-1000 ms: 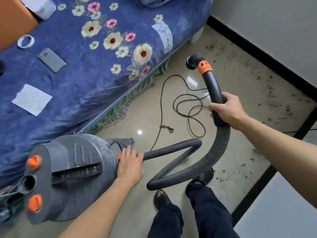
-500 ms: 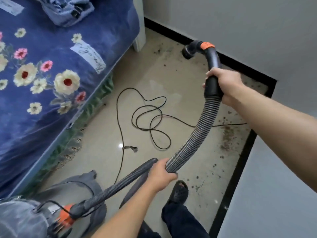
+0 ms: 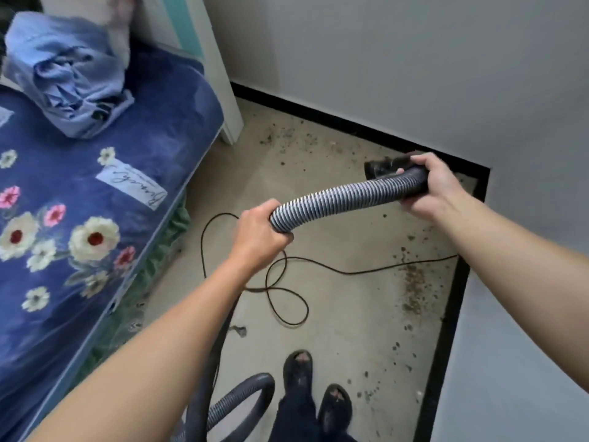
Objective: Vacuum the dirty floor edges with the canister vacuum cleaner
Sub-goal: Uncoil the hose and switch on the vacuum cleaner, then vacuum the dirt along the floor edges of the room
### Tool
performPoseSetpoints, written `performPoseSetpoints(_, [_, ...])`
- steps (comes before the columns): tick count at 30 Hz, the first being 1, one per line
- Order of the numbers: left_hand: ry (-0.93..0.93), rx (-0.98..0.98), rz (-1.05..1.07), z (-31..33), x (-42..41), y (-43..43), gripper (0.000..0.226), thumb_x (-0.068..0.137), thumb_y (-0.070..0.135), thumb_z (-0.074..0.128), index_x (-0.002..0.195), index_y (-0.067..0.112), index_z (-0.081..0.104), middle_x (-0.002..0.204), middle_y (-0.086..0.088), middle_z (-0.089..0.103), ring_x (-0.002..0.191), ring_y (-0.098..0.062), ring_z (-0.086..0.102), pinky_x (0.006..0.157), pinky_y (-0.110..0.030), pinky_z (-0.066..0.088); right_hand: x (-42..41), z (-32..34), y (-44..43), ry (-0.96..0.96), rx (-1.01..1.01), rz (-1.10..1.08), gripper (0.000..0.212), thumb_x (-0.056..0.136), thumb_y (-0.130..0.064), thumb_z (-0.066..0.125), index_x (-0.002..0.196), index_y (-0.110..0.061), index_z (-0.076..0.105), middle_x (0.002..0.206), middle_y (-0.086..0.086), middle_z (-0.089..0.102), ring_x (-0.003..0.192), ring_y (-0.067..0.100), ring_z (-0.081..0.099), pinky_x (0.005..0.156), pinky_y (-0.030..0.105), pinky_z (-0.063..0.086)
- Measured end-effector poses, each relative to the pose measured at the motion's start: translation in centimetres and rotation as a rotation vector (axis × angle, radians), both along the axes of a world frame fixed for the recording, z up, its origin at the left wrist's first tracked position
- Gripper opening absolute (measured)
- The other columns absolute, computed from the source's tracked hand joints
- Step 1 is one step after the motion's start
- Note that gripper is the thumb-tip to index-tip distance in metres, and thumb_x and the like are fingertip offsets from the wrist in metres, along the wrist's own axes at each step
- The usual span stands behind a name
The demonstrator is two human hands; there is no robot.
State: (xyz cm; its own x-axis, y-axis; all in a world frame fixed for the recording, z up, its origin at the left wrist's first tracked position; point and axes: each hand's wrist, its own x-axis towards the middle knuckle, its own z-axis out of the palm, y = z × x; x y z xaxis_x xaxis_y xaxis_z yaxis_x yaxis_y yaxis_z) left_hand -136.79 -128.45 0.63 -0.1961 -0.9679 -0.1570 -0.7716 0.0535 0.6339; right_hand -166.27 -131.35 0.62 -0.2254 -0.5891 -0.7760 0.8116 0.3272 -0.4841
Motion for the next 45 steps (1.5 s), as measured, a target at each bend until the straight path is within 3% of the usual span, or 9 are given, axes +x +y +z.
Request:
performPoseSetpoints(4, [-0.169,-0.094,-0.010,1.0,1.4,-6.4,0.023,0.070,0.023,0.070,0.087,0.020,0.055,0.072,0.001,0.061,0.069,-0.028,0.058,0.062,-0.038,0.049,-0.4,3.0,-6.6,-0.015,-0.114,0.113,0.019,0.080,-0.015,0.063,0.091,-0.014,0.047,0.078,0.006,0.055,0.064,0.018,0.058,0.073,0.030,0.056])
performPoseSetpoints(7, [-0.252,-0.079,-0.024,-1.4,3.6,-9.0,0.024,0.073,0.024,0.069,0.086,0.021,0.050,0.073,0.005,0.059,0.071,-0.026,0.059,0.061,-0.036,0.048,0.9,3.8,-11.7,0.009,-0.109,0.155,0.043,0.067,-0.025,0.073,0.102,-0.014,0.051,0.078,0.009,0.060,0.066,0.023,0.065,0.082,0.038,0.055])
performPoseSetpoints(12, [-0.351,0.134,0.132,-7.4,7.9,-9.5,0.026,0.072,0.021,0.070,0.085,0.024,0.049,0.075,0.005,0.060,0.072,-0.024,0.059,0.060,-0.033,0.046,2.5,0.7,-18.9,0.026,0.012,0.040,0.013,0.083,-0.015,0.062,0.079,-0.014,0.049,0.056,-0.001,0.055,0.051,0.015,0.058,0.067,0.027,0.054])
performPoseSetpoints(14, [-0.358,0.222,0.223,-9.1,8.6,-9.3,0.025,0.071,0.018,0.070,0.084,0.023,0.049,0.075,0.005,0.059,0.072,-0.024,0.059,0.061,-0.033,0.046,3.3,-1.6,-20.2,0.034,0.081,0.079,0.021,0.085,-0.009,0.055,0.067,-0.014,0.045,0.049,-0.003,0.048,0.043,0.012,0.050,0.057,0.024,0.049])
performPoseSetpoints(20, [-0.342,0.266,0.286,-11.4,5.4,-12.7,0.019,0.070,0.017,0.065,0.076,0.021,0.047,0.069,0.005,0.056,0.069,-0.021,0.054,0.055,-0.031,0.038,7.9,-9.4,-23.5,-0.022,0.217,0.087,0.027,0.079,-0.007,0.052,0.059,-0.017,0.037,0.049,-0.005,0.040,0.038,0.010,0.040,0.046,0.019,0.038])
performPoseSetpoints(26, [-0.293,0.254,0.224,-13.6,-1.6,-20.9,0.019,0.075,0.025,0.063,0.089,0.026,0.050,0.080,0.008,0.062,0.075,-0.019,0.056,0.059,-0.032,0.039,12.2,-14.7,-30.4,-0.051,0.269,0.255,0.022,0.079,-0.003,0.055,0.062,-0.013,0.044,0.050,0.000,0.045,0.039,0.014,0.044,0.051,0.025,0.043])
performPoseSetpoints(30, [-0.245,0.306,0.321,-16.4,-3.4,-24.7,0.025,0.076,0.016,0.062,0.095,0.026,0.049,0.083,0.003,0.063,0.077,-0.026,0.060,0.062,-0.033,0.044,11.4,-15.6,-34.7,-0.133,0.218,0.487,0.015,0.085,-0.007,0.056,0.073,-0.011,0.049,0.060,0.002,0.053,0.057,0.016,0.054,0.069,0.030,0.049])
performPoseSetpoints(34, [-0.250,0.322,0.375,-19.1,-1.9,-25.8,0.031,0.075,0.014,0.066,0.101,0.026,0.053,0.078,0.006,0.059,0.074,-0.024,0.058,0.059,-0.030,0.038,8.4,-17.3,-40.2,-0.168,0.248,0.433,0.012,0.086,-0.013,0.059,0.079,-0.013,0.050,0.059,0.004,0.051,0.056,0.018,0.052,0.068,0.033,0.049])
performPoseSetpoints(45, [0.026,0.411,0.411,-27.7,-0.4,-29.2,0.064,0.061,0.055,0.075,0.115,0.040,0.044,0.098,0.018,0.061,0.087,-0.007,0.060,0.074,-0.030,0.052,16.6,-28.1,-45.1,-0.011,0.237,0.626,0.011,0.083,-0.007,0.062,0.080,-0.012,0.053,0.054,0.004,0.050,0.045,0.017,0.049,0.053,0.029,0.047])
